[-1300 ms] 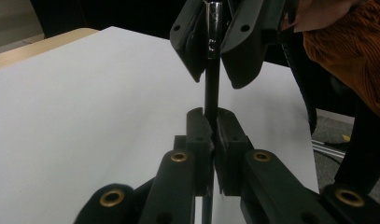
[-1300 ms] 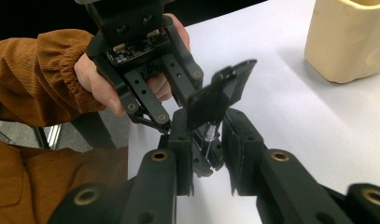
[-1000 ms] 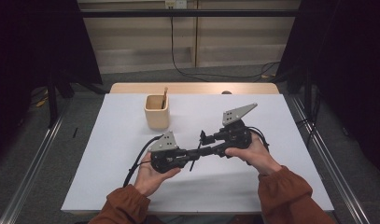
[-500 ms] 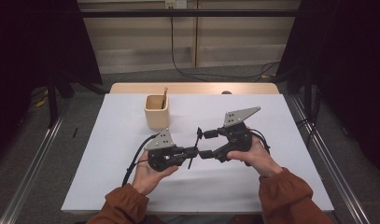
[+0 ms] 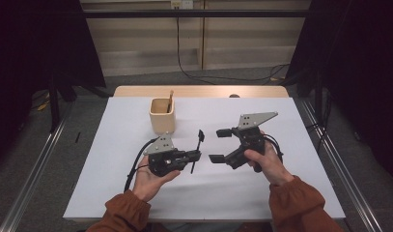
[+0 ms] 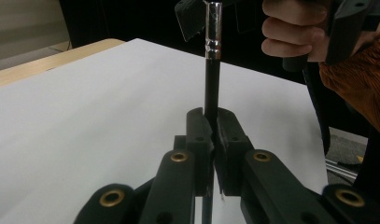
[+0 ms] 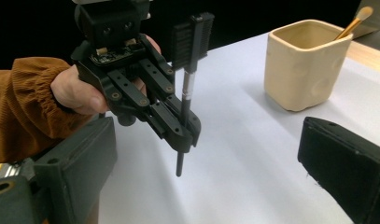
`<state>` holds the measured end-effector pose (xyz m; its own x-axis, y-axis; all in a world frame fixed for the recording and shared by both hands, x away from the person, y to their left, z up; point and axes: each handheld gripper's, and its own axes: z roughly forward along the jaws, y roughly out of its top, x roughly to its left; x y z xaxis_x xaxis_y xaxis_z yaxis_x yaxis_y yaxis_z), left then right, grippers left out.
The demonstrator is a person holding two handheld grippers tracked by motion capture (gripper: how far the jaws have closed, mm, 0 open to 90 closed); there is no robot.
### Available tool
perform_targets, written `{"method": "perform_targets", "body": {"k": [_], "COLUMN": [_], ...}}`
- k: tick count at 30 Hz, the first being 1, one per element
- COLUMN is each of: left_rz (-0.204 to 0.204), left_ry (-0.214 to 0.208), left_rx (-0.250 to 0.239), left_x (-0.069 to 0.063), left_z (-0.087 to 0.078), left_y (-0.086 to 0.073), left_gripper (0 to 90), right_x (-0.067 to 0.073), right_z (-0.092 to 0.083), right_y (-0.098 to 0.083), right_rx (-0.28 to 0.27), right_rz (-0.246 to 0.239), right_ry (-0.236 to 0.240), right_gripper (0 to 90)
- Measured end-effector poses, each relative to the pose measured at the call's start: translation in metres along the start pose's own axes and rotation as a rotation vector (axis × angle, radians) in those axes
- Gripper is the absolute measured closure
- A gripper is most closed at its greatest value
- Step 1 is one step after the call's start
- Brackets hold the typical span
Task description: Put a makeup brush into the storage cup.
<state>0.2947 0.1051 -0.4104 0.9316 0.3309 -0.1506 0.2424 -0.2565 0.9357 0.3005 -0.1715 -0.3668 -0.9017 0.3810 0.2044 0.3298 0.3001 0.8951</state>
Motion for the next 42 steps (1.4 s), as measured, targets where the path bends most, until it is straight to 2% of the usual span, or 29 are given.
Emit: {"method": "perform_targets", "body": {"k": [3, 10, 12, 14, 16, 20, 22, 25, 28, 32, 36, 40, 42], "left_rz": [-0.007, -0.006, -0.009, -0.011, -0.012, -0.016, -0.021, -0.019, -0.016, -0.015, -0.016, -0.014, -0.011], "left_ry": [0.006, 0.026, 0.034, 0.037, 0.043, 0.055, 0.056, 0.068, 0.079, 0.090, 0.103, 0.121, 0.130], "left_rx": [-0.001, -0.003, -0.001, -0.004, -0.005, -0.013, -0.017, -0.024, -0.017, -0.017, -0.026, -0.037, -0.046], "left_x": [0.001, 0.004, 0.004, 0.005, 0.006, 0.008, 0.009, 0.011, 0.013, 0.016, 0.019, 0.022, 0.024], "left_z": [-0.002, -0.009, -0.012, -0.014, -0.018, -0.023, -0.025, -0.028, -0.032, -0.037, -0.043, -0.050, -0.055], "left_y": [0.000, 0.001, 0.001, 0.001, 0.001, 0.001, 0.001, 0.002, 0.002, 0.003, 0.004, 0.010, 0.013], "left_gripper": [85.7, 85.7, 85.7, 85.7, 85.7, 85.7, 85.7, 85.7, 85.7, 85.7, 85.6, 85.7, 85.6], "right_x": [-0.002, -0.006, -0.006, -0.005, -0.005, -0.004, -0.005, -0.005, -0.006, -0.003, -0.002, 0.001, 0.003], "right_z": [-0.002, -0.013, -0.016, -0.018, -0.019, -0.022, -0.025, -0.028, -0.034, -0.038, -0.043, -0.048, -0.052], "right_y": [-0.004, -0.009, -0.011, -0.014, -0.019, -0.027, -0.030, -0.036, -0.039, -0.044, -0.051, -0.058, -0.061], "right_rx": [-0.005, -0.027, -0.032, -0.051, -0.047, -0.053, -0.051, -0.050, -0.077, -0.067, -0.079, -0.070, -0.099], "right_rz": [0.014, 0.037, 0.040, 0.040, 0.042, 0.043, 0.047, 0.058, 0.062, 0.065, 0.061, 0.066, 0.076], "right_ry": [-0.033, -0.073, -0.100, -0.107, -0.109, -0.159, -0.150, -0.162, -0.175, -0.190, -0.242, -0.269, -0.271], "right_gripper": [6.6, 6.6, 6.7, 6.7, 6.7, 6.8, 6.0, 5.6, 5.3, 5.8, 8.5, 8.4, 7.9]}}
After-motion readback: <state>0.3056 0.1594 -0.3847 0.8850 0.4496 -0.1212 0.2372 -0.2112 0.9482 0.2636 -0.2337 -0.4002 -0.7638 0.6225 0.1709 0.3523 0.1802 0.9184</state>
